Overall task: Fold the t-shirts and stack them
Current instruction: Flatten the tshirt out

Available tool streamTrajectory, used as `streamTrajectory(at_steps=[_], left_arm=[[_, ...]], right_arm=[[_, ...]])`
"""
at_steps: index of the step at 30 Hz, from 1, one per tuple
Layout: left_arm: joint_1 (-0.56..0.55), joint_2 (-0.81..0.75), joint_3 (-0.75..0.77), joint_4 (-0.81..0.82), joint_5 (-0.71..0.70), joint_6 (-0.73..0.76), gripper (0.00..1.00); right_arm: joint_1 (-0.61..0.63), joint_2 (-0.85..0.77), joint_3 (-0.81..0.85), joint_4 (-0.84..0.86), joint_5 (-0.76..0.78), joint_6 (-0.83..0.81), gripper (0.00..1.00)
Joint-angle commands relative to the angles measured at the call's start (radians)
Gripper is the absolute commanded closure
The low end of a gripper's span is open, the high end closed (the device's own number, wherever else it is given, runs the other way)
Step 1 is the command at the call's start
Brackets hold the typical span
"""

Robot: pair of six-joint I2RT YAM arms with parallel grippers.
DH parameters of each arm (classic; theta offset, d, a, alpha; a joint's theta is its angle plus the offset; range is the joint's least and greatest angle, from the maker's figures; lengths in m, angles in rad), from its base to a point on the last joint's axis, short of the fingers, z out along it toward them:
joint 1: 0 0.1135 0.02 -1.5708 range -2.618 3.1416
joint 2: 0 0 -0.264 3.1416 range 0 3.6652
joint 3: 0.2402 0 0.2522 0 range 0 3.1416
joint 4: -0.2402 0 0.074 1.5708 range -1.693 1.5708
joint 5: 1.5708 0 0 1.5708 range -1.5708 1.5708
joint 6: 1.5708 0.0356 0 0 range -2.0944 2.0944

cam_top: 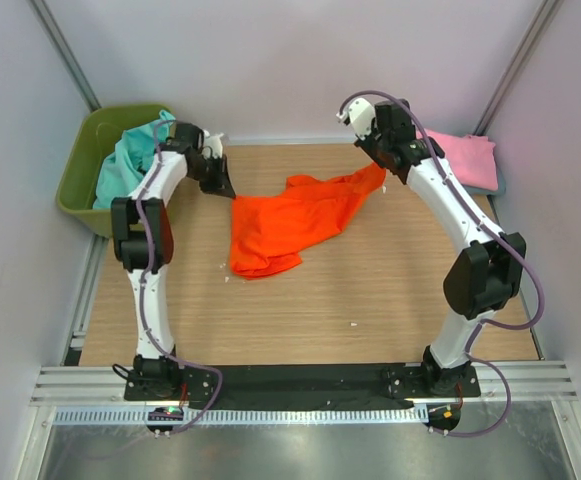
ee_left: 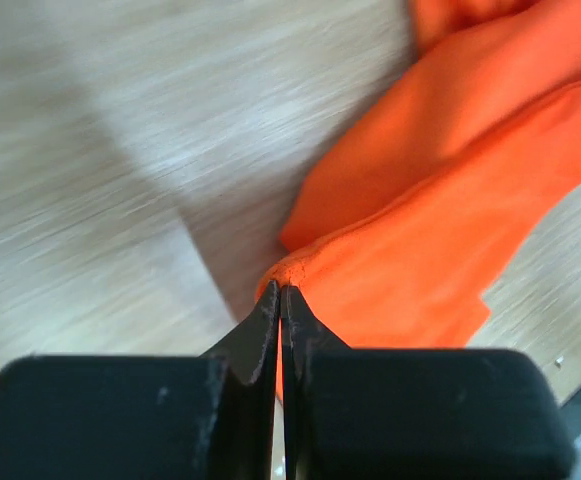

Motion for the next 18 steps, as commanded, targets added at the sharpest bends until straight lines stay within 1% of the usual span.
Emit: streamTrajectory(at_steps=[1,2,5,11,18], left_arm=[[0.011,-0.300,-0.017,0.127,-0.084,0.035,1.00],[0.011,-0.372,-0.023,0.134,-0.093,0.035,1.00],[0.009,-0.489,-0.048,0.143,-0.122,0.061,1.00],[0.009,-0.645,-0.057,0.123,-0.137,0.072,1.00],[0.011,-0.851,-0.067,0.086,-0.160,0.098,1.00]], right_arm=[[-0.026,-0.079,0.002,0.133,0.119,0.053,0.99],[-0.035,-0.091,0.004,0.140,0.127,0.063,0.99],[-0.076,-0.115,0.028,0.162,0.147,0.115,0.99],[-0.104,-0.180,0.101,0.153,0.115,0.190,0.99],[-0.101,-0.336,0.157,0.096,0.058,0.277,0.99]])
